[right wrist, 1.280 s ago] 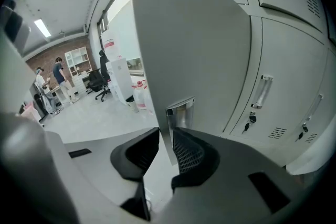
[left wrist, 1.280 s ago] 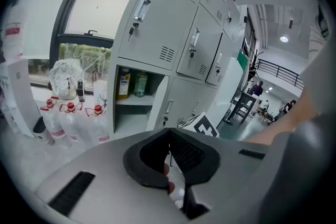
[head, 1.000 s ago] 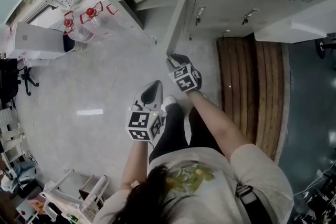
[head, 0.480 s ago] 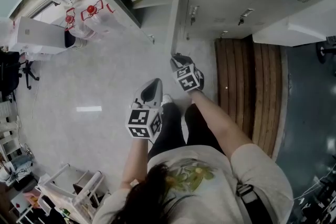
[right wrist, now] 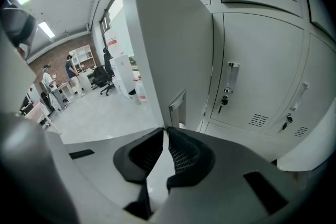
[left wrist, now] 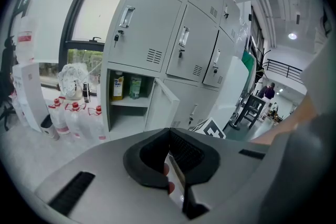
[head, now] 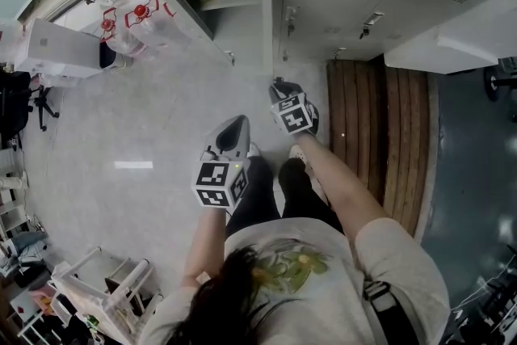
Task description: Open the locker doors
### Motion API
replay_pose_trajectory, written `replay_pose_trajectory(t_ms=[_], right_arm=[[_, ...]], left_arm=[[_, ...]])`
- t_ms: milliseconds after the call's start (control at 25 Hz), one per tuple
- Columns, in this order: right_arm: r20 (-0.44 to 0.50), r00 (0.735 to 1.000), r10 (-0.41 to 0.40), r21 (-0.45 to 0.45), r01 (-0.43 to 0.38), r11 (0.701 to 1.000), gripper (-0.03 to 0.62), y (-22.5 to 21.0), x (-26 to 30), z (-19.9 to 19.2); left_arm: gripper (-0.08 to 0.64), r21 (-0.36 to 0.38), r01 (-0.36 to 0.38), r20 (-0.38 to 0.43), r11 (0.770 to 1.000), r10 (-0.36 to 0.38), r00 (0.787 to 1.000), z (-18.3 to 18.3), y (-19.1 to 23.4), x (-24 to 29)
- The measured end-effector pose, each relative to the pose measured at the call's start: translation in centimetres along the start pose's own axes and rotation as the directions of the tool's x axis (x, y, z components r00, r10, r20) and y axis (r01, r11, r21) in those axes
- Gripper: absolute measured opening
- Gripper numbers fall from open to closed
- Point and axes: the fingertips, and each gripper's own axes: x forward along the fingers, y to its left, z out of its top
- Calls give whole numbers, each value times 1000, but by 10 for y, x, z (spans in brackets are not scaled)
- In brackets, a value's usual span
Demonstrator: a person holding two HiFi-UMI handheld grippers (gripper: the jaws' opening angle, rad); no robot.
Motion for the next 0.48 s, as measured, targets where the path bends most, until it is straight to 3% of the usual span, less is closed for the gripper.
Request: replay_pose_trajectory(t_ms=[480], right_arm=[[-62,997,-51,-44,48,998,44,-28,-20,-14]], left_arm=[[31,14,22,22,1000,-23,999,12,-27,-4]])
